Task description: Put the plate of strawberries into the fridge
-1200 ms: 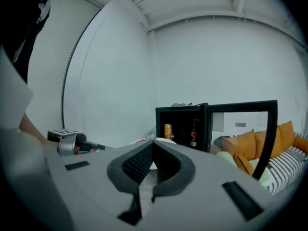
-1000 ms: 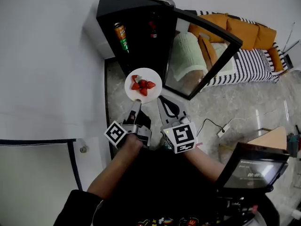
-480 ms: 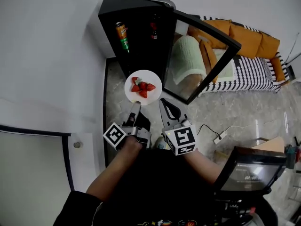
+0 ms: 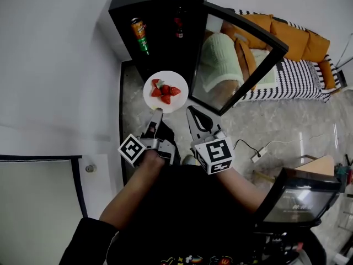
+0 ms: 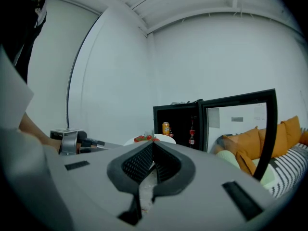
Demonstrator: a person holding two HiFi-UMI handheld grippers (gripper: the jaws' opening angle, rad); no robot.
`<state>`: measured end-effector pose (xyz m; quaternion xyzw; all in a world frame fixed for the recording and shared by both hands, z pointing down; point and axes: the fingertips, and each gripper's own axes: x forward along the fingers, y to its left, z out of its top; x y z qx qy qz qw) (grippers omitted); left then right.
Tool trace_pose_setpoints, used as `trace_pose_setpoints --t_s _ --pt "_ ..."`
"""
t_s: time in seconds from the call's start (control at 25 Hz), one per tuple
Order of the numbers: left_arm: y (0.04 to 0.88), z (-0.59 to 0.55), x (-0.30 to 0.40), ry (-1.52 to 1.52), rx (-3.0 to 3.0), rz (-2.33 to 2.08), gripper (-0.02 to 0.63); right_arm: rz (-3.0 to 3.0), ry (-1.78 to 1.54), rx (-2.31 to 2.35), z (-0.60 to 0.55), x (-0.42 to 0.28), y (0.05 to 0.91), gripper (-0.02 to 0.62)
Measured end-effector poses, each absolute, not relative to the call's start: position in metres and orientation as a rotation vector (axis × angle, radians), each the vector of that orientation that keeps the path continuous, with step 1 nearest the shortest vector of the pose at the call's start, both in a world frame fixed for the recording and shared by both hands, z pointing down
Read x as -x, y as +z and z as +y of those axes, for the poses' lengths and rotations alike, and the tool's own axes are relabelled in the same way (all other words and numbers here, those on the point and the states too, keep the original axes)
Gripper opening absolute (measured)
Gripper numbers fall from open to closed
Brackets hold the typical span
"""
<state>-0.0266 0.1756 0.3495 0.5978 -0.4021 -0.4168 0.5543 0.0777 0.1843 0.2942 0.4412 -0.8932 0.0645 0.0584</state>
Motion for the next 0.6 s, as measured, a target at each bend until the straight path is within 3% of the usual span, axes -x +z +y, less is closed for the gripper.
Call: trace_pose_setpoints --t_s 0.6 --pt "0.357 0.068 0.050 -0.986 -1.371 -0.933 0.012 -2.680 0.162 -1.328 0.087 -0.059 0.289 0.005"
